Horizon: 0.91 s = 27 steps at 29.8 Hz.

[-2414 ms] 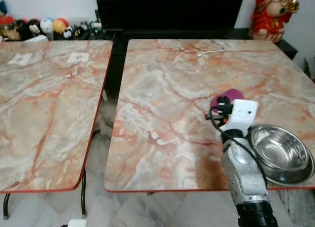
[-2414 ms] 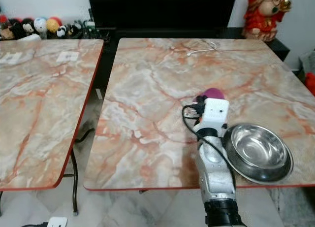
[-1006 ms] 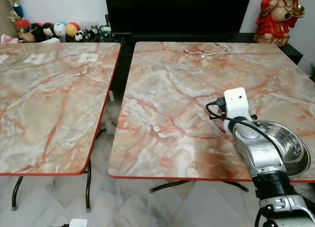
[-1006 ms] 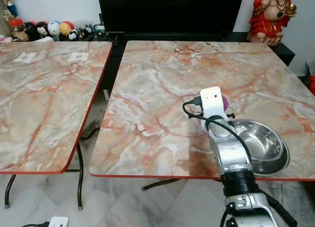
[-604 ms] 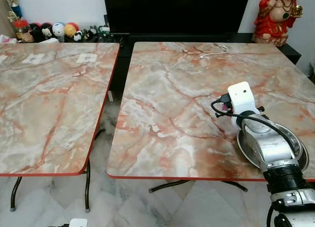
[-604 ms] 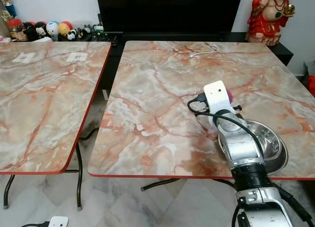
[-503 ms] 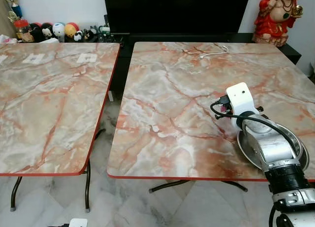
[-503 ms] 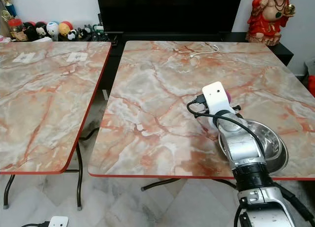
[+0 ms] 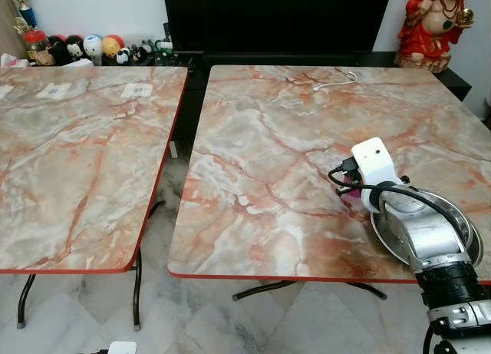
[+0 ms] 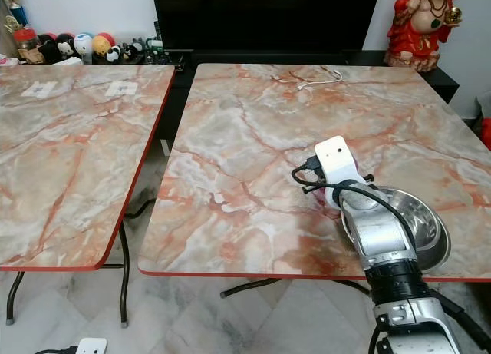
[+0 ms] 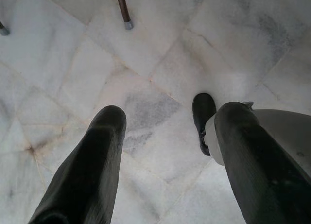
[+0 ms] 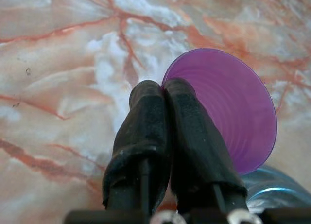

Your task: Setting the table

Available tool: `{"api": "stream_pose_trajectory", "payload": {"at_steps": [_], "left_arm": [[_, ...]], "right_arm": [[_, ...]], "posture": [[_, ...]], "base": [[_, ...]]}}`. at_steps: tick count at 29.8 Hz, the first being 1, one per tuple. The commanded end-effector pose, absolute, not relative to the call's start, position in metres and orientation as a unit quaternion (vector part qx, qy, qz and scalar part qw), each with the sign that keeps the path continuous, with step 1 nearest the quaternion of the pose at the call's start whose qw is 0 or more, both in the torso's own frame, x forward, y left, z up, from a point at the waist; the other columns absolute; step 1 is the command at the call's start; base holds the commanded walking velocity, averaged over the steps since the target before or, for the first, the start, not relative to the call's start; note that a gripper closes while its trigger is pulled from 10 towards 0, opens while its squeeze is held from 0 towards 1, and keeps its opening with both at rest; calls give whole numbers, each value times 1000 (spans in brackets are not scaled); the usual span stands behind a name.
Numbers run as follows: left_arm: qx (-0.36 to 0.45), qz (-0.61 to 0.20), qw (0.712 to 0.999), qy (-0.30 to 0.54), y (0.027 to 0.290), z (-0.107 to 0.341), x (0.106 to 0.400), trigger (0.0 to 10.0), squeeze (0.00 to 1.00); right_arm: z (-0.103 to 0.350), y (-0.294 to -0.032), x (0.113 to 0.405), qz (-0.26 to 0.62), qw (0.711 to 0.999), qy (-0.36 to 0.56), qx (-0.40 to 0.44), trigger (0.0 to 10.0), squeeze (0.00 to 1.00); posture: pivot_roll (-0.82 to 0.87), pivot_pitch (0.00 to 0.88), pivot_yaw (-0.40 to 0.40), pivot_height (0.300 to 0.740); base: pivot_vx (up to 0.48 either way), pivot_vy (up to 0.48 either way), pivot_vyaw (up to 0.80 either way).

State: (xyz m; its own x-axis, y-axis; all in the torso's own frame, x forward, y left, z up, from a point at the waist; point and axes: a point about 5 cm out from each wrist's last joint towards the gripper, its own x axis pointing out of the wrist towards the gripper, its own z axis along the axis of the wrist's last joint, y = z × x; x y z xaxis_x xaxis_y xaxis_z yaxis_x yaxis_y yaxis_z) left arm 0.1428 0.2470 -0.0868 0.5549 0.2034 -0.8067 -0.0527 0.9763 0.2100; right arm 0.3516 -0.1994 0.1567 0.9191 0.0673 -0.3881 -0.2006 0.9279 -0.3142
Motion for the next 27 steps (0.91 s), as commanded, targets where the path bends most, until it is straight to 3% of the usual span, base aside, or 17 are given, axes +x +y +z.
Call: {"api": "stream_pose_trajectory", "payload": {"at_steps": [1,19,21,27], "left_arm": [[76,80,872,477,251,-88,137,10000,0],[76,81,871,479,250,-89,137,10000,0],[76,82,871,479,251,-89,137,10000,0],[77,81,870,480,252,-88,136,10000,0]], "right_arm": [[162,-198,351,72,967,182,-165,10000,0],[158,-196,350,81,965,190,-161,10000,0],[158,-197,350,80,965,190,-161,10000,380],[158,-197,350,78,966,190,-160,10000,373]], "posture": [[-90,25,-11,740],[-88,23,-12,740],[-89,24,-11,740],[-89,23,-10,740]], "base": [[0,0,0],[0,0,0],[0,0,0],[0,0,0]]}}
